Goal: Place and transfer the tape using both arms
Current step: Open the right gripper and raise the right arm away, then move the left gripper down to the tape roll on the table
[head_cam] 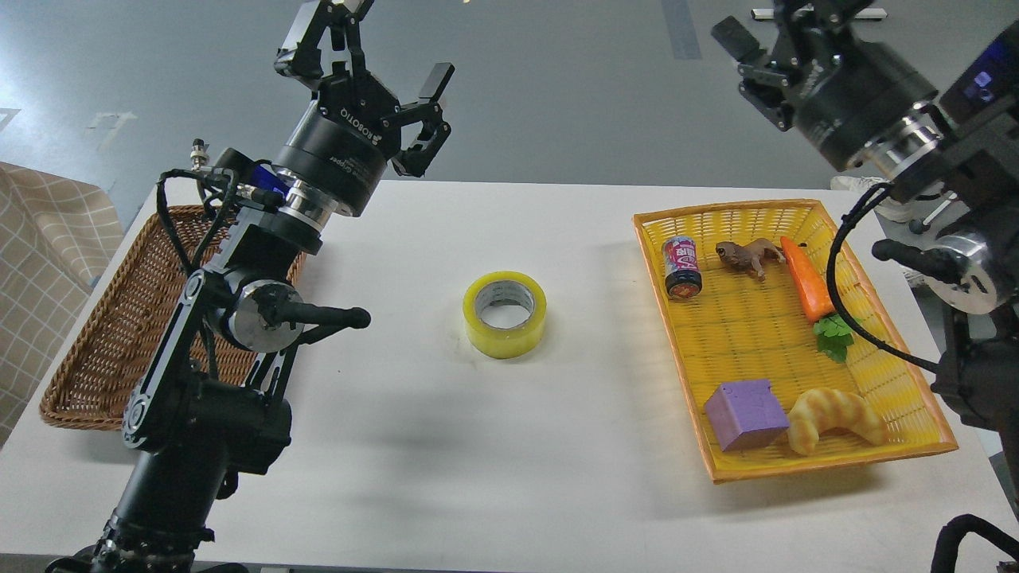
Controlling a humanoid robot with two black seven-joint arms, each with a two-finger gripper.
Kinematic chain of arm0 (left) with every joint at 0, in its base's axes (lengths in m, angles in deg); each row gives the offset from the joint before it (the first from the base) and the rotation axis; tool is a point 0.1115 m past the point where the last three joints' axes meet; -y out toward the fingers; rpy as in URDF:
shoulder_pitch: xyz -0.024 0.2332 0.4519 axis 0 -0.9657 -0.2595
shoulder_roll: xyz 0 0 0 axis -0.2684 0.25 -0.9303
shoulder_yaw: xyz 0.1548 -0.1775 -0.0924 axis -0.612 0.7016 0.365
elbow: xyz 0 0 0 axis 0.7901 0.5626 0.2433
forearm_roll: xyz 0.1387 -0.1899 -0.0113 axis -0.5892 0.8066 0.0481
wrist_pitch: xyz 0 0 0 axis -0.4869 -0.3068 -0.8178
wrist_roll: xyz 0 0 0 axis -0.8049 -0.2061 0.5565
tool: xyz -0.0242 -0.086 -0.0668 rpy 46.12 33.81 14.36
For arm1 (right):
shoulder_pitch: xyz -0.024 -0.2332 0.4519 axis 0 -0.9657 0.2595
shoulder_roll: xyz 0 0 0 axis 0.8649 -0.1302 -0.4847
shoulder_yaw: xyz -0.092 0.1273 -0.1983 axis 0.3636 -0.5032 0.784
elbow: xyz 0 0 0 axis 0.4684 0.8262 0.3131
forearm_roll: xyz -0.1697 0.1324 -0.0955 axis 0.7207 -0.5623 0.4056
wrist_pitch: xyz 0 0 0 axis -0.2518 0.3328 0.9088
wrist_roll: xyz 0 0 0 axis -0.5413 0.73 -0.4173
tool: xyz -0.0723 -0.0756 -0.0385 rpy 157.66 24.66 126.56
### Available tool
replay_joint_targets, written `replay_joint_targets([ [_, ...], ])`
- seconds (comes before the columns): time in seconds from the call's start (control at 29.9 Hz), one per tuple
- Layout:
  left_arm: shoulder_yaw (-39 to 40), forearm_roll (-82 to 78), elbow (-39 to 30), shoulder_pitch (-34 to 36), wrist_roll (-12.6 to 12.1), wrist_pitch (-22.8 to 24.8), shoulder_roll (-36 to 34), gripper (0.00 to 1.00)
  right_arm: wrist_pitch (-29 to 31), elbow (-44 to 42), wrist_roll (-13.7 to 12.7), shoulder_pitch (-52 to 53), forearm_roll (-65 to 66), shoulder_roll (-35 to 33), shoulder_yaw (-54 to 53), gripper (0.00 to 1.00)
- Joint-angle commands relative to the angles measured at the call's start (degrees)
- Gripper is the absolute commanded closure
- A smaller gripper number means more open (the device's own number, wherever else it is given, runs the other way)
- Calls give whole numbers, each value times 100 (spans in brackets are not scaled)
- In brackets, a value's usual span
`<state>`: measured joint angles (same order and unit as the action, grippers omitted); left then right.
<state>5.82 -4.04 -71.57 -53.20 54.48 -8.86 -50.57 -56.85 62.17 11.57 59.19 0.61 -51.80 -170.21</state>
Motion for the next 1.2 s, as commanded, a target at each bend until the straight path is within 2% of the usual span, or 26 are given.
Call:
replay_joint_targets([
  [0.0, -27, -19, -14, 126, 5, -33, 1, 2, 4, 387, -9, -479, -926, 601, -930, 0],
  [0.13, -36, -36, -66, 171, 14, -7, 1, 2, 4, 573, 0, -726, -1711, 655, -1038, 0],
  [0.33, -36, -527, -681, 294, -4, -402, 1, 2, 57, 670, -9, -797, -1844, 699, -1073, 0],
  [0.43, -133, -1186, -690, 294, -127, -428, -104, 2, 136, 670, -18, -709, -1870, 682, -1064, 0],
  [0.5, -229, -1511, -682, 285, -188, -428, -253, 2, 189, 670, -18, -674, -1870, 682, -1064, 0],
  [0.57, -553, -2230, -664, 346, -311, -428, -709, 2, 224, 661, -18, -621, -1870, 655, -1055, 0],
  [0.7, -669, -2690, -602, 443, -364, -358, -1221, 2, 400, 626, -26, -639, -1941, 638, -994, 0],
  [0.8, -590, -2647, -664, 417, -408, 36, -1677, 2, 690, 582, -35, -648, -2029, 594, -862, 0],
  [0.87, -511, -2367, -673, 417, -286, 440, -1818, 2, 742, 547, -35, -656, -2029, 594, -844, 0],
  [0.94, -458, -2138, -673, 426, -111, 582, -1818, 2, 751, 503, -35, -656, -2029, 585, -844, 0],
  [0.97, -493, -2067, -664, 434, 152, 687, -1836, 2, 751, 477, -35, -665, -2029, 585, -844, 0],
  [1.04, -563, -2223, -655, 487, 416, 740, -1897, 2, 751, 477, -35, -682, -2029, 585, -844, 0],
  [1.17, -756, -3294, -637, 540, 435, 749, -2117, 2, 751, 459, -35, -709, -2020, 524, -844, 0],
])
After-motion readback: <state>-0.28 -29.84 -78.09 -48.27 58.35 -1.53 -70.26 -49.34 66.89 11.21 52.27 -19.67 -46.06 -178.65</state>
